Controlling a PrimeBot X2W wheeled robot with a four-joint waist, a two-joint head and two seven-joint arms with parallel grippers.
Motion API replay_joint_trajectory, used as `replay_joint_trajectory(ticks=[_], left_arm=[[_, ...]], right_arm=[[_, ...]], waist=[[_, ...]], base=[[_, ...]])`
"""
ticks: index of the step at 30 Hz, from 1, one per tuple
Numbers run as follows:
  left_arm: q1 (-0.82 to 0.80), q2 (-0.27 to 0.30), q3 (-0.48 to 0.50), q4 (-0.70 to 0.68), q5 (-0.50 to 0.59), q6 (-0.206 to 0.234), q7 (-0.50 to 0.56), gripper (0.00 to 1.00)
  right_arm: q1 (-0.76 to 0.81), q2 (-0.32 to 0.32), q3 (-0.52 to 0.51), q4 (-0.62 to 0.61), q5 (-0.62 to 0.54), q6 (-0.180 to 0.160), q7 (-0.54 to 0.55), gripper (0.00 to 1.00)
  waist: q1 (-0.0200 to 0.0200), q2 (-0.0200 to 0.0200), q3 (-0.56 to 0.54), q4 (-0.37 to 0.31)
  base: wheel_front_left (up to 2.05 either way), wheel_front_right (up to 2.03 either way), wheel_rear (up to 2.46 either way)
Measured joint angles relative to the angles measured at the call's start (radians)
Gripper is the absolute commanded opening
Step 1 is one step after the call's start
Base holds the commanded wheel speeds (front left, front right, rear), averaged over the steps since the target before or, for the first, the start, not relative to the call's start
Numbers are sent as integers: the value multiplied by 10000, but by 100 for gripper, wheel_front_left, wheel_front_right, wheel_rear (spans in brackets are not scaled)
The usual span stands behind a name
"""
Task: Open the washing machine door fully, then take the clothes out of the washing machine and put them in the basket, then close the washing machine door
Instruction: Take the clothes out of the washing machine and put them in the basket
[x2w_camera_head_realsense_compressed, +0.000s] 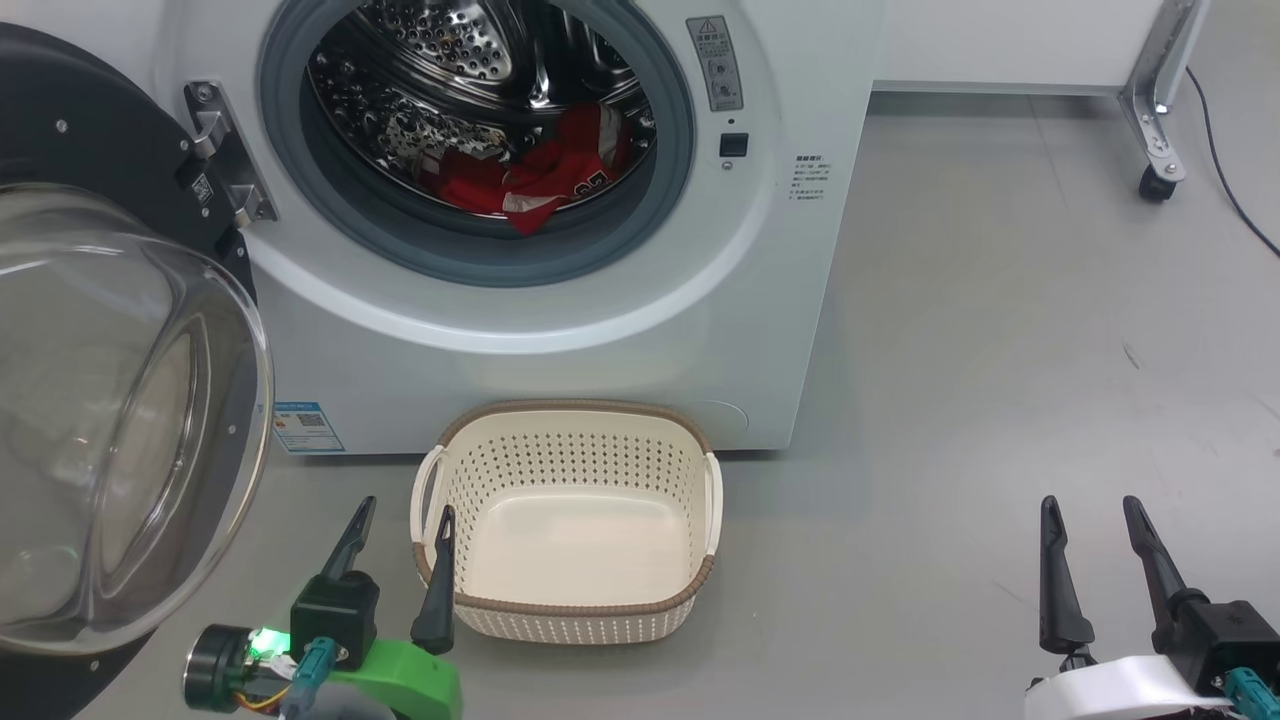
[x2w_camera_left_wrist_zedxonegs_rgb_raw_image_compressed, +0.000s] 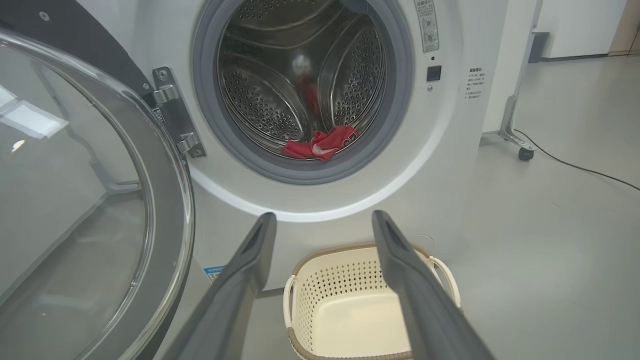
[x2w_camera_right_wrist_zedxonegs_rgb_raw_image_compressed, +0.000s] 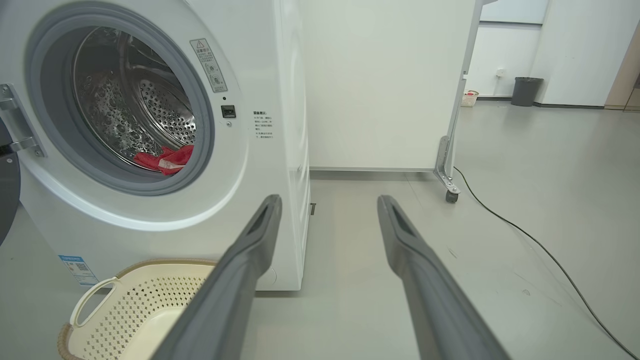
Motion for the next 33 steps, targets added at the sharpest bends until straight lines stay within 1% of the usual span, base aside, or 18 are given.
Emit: replay_joint_trajectory(ticks=[17,33], left_arm=[[-19,13,0,-167,33,17,-2,100],[-31,19,17,-174,33,100,-42,100]], right_arm=[[61,13,109,-2,2,2,0,100],[60,15,65,2,75,0,0,100]], waist=[[0,0,136,-154],[0,0,206,-212]], base=[[84,-84,0],[21,-21,0]])
